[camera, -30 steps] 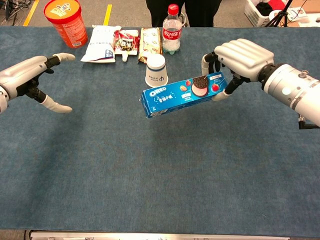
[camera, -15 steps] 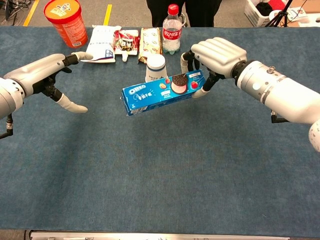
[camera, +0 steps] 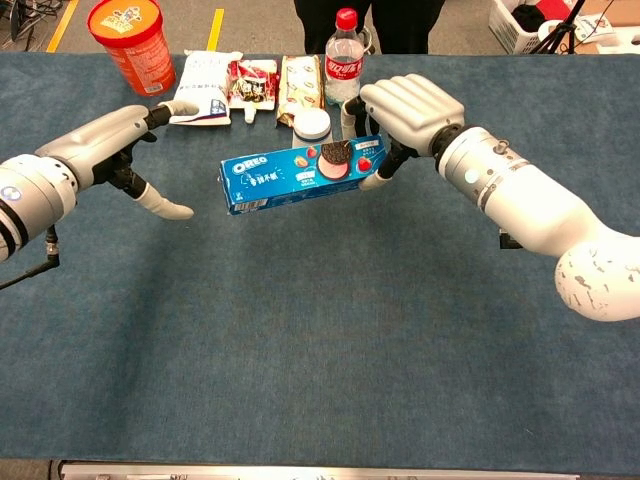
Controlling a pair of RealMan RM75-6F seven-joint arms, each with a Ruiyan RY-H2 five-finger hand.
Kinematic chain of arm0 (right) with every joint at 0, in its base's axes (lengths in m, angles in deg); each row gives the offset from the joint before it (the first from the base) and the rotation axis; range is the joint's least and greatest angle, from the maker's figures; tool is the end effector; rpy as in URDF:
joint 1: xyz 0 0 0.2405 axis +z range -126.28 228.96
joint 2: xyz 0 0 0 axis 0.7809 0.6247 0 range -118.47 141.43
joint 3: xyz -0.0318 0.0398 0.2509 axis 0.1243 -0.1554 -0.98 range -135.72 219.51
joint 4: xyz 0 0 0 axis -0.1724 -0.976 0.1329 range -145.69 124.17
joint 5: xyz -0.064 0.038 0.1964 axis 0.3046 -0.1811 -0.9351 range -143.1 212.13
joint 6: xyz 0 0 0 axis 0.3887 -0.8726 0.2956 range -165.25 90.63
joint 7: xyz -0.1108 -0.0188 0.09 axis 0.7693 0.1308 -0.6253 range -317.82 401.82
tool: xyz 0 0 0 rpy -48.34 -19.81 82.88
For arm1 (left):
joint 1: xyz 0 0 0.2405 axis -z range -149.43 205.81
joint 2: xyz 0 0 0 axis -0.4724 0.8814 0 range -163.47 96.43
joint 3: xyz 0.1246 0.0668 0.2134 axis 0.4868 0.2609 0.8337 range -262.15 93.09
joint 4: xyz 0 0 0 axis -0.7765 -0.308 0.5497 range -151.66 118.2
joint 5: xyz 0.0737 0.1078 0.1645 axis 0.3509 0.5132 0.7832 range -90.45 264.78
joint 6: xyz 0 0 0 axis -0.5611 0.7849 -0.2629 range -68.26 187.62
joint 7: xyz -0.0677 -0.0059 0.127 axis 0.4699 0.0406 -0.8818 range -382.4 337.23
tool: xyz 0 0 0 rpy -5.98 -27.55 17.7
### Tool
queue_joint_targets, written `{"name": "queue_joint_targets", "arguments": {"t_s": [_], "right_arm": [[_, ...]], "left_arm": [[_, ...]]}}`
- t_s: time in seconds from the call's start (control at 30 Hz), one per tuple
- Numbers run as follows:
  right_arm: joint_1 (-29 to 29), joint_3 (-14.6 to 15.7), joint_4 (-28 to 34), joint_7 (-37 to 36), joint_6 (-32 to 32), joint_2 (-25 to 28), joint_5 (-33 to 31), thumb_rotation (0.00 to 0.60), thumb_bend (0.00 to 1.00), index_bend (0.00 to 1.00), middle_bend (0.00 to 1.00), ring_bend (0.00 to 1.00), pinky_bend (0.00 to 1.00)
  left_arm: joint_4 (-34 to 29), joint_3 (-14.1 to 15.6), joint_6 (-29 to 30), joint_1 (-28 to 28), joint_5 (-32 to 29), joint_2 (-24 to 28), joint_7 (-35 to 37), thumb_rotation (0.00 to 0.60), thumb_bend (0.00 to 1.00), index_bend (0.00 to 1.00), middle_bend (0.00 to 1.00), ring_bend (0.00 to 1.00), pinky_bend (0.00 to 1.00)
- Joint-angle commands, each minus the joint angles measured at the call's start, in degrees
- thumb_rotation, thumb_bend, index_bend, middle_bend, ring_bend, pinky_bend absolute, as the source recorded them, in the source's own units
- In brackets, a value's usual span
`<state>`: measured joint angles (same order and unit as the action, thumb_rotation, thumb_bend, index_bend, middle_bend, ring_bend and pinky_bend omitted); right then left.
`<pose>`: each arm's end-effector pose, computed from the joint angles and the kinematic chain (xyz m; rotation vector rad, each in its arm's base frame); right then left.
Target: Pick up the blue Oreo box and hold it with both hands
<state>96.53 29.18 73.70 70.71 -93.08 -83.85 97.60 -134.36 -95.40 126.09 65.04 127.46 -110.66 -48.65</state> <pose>-0.1025 -0.3389 -0.0439 1.9286 -0.8466 0.9676 -0.1369 0.2742 0.0336 -1.5983 -1.4442 -0.8832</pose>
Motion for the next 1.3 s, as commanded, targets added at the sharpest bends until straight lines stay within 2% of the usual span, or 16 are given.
{"name": "queue_joint_targets", "arguments": {"t_s": [0.03, 0.83, 1.3], "right_arm": [[0.4, -0.4, -0.3, 0.9, -0.6, -0.9, -1.0, 0.600, 0.11, 0.64, 0.64, 0.45, 0.40], [5.8, -4.4, 2.5, 11.6, -5.9, -8.0, -10.1, 0.600, 0.11, 0.64, 0.64, 0.45, 0.40], [6.7, -4.7, 1.2, 11.4, -8.0, -10.2, -10.7, 0.600, 0.11, 0.64, 0.64, 0.45, 0.40]], "left_arm": [[0.0, 0.0, 0.3, 0.4, -0.2, -0.3, -0.2, 0.600, 0.08, 0.00, 0.00, 0.00, 0.11], [-4.4, -1.6, 2.3, 1.8, -3.0, 3.7, 1.1, 0.600, 0.08, 0.00, 0.00, 0.00, 0.11], [-4.4, -0.3, 2.2, 2.7, -4.0, 3.8, 1.1, 0.600, 0.08, 0.00, 0.00, 0.00, 0.11]]}}
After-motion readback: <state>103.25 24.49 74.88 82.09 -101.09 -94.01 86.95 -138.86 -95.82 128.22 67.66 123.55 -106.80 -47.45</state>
